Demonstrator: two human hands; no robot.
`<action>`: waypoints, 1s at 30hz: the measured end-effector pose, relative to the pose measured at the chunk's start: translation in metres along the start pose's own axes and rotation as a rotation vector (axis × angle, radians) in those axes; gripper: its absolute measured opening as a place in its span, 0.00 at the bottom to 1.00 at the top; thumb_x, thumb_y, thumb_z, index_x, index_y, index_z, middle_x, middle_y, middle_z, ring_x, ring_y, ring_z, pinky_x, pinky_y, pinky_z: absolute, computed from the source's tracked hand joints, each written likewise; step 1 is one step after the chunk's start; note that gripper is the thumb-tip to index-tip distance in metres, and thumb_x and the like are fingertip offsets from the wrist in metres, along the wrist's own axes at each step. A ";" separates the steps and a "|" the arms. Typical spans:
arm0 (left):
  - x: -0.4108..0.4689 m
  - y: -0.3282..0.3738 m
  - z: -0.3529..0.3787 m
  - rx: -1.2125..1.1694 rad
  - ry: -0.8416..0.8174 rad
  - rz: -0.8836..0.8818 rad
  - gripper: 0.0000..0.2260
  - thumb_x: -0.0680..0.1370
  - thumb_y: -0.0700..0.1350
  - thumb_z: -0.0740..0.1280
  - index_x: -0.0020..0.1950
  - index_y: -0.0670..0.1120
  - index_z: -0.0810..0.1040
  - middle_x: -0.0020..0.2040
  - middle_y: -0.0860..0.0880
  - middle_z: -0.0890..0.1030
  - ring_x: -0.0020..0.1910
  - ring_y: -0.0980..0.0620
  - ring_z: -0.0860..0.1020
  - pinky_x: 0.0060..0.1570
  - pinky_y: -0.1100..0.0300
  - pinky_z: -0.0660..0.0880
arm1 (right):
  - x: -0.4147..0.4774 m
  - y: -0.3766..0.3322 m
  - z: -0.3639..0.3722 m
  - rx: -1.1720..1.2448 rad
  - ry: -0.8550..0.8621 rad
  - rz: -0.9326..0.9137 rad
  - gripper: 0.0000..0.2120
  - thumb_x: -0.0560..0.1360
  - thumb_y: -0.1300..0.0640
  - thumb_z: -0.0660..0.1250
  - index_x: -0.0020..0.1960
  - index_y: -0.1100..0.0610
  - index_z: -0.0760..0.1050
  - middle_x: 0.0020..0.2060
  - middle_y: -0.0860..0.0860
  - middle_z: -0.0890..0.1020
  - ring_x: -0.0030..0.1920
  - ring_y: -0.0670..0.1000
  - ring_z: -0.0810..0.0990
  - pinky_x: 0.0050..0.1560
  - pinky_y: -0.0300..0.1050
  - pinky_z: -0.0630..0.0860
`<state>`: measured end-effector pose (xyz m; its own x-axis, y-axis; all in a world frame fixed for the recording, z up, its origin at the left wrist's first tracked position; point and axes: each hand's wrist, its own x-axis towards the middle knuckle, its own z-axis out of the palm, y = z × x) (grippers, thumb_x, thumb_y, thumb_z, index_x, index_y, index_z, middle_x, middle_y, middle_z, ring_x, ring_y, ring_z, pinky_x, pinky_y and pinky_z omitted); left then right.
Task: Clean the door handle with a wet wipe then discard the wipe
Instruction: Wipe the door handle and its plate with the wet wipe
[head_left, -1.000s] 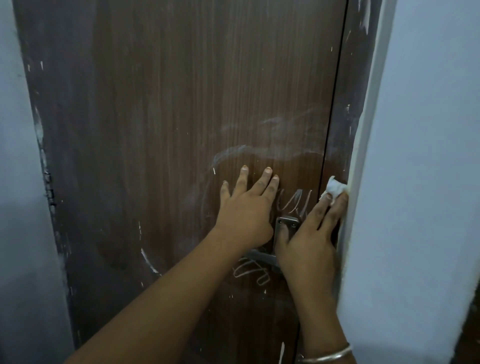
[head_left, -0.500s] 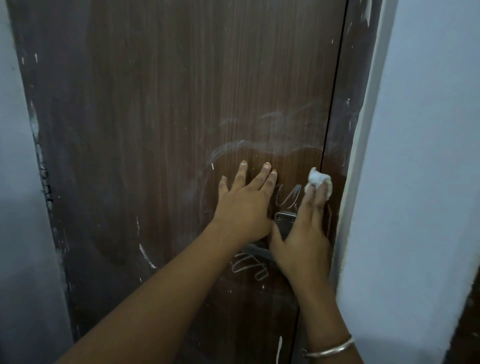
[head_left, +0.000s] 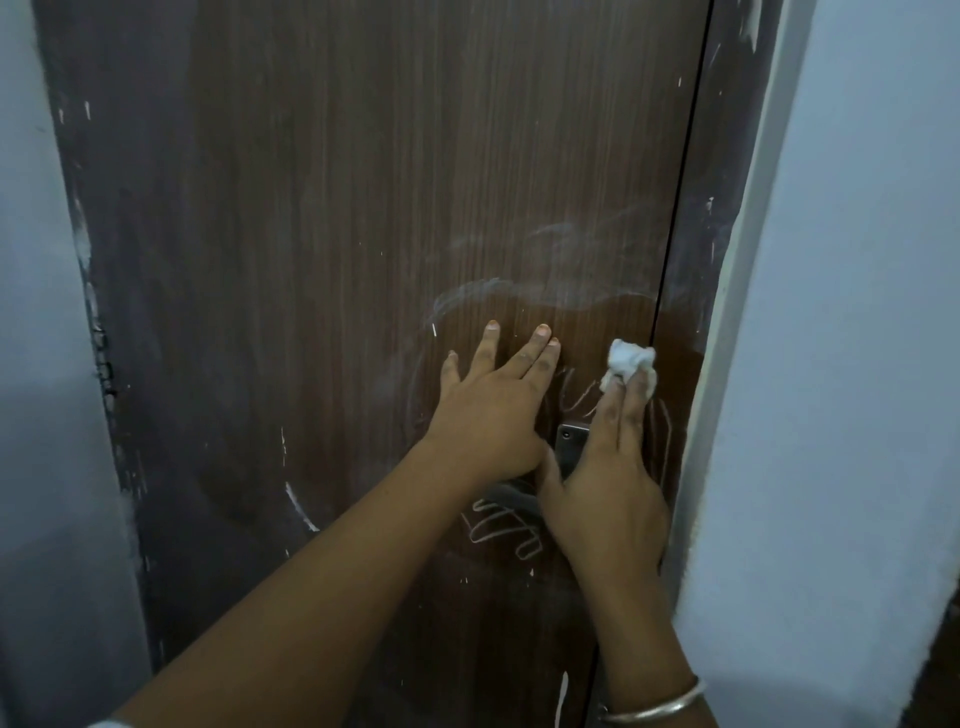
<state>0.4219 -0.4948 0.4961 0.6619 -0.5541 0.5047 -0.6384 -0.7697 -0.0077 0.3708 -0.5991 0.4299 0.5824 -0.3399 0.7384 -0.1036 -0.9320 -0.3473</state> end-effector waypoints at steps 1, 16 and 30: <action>0.000 -0.002 -0.001 -0.024 -0.005 0.007 0.39 0.73 0.47 0.64 0.76 0.52 0.41 0.77 0.57 0.41 0.74 0.43 0.36 0.68 0.35 0.43 | -0.001 -0.001 -0.001 -0.016 0.036 0.032 0.44 0.74 0.37 0.60 0.76 0.55 0.38 0.75 0.50 0.35 0.52 0.52 0.80 0.36 0.39 0.68; -0.012 -0.072 0.005 -0.466 0.094 -0.075 0.37 0.71 0.29 0.60 0.76 0.46 0.50 0.77 0.51 0.48 0.74 0.57 0.50 0.68 0.67 0.52 | 0.003 -0.041 0.018 -0.258 -0.095 -0.069 0.43 0.73 0.34 0.55 0.76 0.55 0.40 0.76 0.51 0.40 0.69 0.61 0.51 0.58 0.61 0.55; -0.013 -0.075 -0.001 -0.385 0.012 -0.092 0.36 0.71 0.31 0.60 0.76 0.46 0.49 0.78 0.50 0.48 0.75 0.52 0.52 0.72 0.55 0.55 | 0.005 -0.081 0.052 -0.387 -0.104 -0.252 0.41 0.72 0.42 0.58 0.76 0.55 0.42 0.76 0.53 0.41 0.74 0.61 0.36 0.64 0.70 0.35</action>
<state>0.4606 -0.4288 0.4910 0.7199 -0.4830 0.4985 -0.6789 -0.6395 0.3607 0.4238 -0.5190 0.4312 0.7035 -0.1008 0.7035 -0.2299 -0.9689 0.0911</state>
